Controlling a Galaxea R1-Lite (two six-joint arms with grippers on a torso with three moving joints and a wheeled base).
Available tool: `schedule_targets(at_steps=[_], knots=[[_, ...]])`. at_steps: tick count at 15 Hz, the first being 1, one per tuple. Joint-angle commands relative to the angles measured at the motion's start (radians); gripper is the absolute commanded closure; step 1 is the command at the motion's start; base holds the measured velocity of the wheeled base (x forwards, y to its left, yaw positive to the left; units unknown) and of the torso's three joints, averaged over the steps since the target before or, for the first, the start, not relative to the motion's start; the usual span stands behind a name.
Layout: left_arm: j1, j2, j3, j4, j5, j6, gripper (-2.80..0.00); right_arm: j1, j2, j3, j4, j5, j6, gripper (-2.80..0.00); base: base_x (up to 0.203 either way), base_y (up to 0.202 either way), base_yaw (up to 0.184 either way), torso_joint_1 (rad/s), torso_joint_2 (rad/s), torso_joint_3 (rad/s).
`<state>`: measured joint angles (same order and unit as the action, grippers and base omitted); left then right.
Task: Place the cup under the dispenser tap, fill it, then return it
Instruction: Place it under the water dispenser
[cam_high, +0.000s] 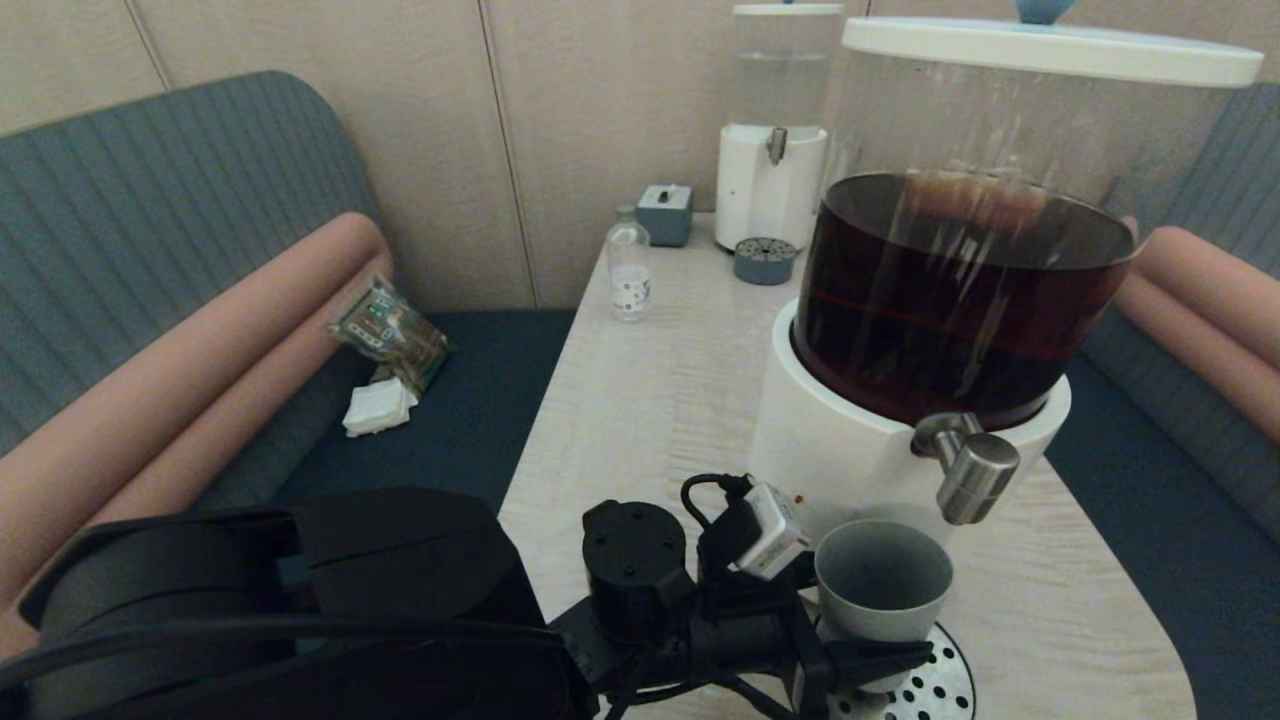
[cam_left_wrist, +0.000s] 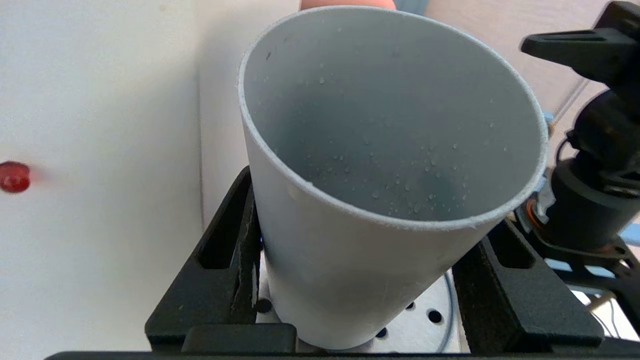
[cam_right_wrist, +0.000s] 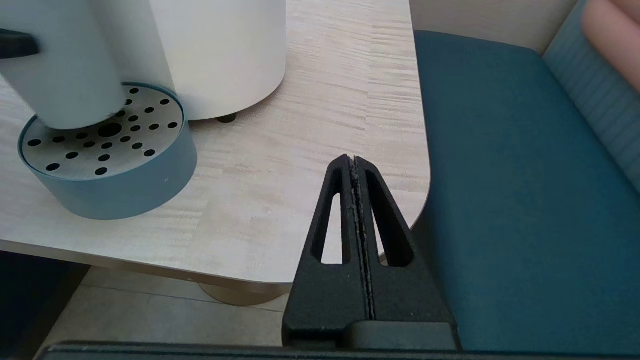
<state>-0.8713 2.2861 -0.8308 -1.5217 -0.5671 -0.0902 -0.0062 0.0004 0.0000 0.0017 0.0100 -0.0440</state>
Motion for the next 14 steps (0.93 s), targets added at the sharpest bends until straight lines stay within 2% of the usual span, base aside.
schedule_targets(at_steps=[1,14], knots=[[-0.005,0.016,-0.019,-0.008,-0.001,-0.004,0.0,0.0,-0.003,0.009,0.0,0.001,0.0,0.0,0.0,0.0,0.0,0.0,0.0,0.0],[-0.024,0.058,-0.054,-0.008,0.018,-0.003,0.0,0.0,-0.003,0.009,0.0,0.001,0.0,0.0,0.0,0.0,0.0,0.0,0.0,0.0]])
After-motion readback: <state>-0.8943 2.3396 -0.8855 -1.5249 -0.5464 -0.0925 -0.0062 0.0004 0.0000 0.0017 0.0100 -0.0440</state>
